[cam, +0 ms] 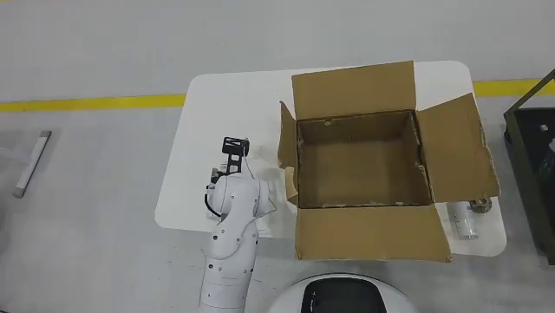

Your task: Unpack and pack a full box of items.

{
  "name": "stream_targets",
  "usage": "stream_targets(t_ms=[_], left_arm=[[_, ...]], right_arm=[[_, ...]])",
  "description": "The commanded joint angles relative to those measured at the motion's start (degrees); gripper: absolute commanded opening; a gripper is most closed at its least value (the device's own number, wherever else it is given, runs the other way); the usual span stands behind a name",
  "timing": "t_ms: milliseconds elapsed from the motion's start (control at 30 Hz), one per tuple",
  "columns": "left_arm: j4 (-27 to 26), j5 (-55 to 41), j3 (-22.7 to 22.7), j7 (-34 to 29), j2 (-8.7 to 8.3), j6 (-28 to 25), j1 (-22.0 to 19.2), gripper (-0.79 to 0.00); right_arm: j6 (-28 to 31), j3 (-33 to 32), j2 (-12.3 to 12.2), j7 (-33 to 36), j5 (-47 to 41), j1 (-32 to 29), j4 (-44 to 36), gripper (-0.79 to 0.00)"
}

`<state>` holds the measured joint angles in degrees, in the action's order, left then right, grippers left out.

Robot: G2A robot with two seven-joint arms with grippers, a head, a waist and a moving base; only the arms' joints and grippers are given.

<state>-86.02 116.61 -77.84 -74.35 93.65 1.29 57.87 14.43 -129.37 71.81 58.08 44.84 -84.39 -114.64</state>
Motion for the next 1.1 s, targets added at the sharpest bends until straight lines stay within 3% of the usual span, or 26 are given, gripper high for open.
stream_targets(t_ms=[0,333,533,767,1067], left_arm=[[0.0,0.0,0.0,0.0,0.00,0.0,0.0,0.000],[0.0,0.0,0.0,0.0,0.00,0.0,0.0,0.000],[0.0,0.0,0.0,0.0,0.00,0.0,0.0,0.000],[0.0,0.0,0.0,0.0,0.00,0.0,0.0,0.000],[0.0,0.0,0.0,0.0,0.00,0.0,0.0,0.000]], right_arm=[[1.0,4.2,-0.2,-1.2,4.6,0.4,1.5,-0.785],[-0.4,19.4,-1.1,-4.8,18.9,7.6,14.9,-0.785],[-0.4,22.7,-1.6,-5.8,21.9,12.1,22.5,-0.785],[-0.1,24.0,-2.2,-5.9,22.5,14.2,25.5,-0.785],[-0.3,25.0,-2.7,-6.2,22.0,14.8,26.7,-0.465]])
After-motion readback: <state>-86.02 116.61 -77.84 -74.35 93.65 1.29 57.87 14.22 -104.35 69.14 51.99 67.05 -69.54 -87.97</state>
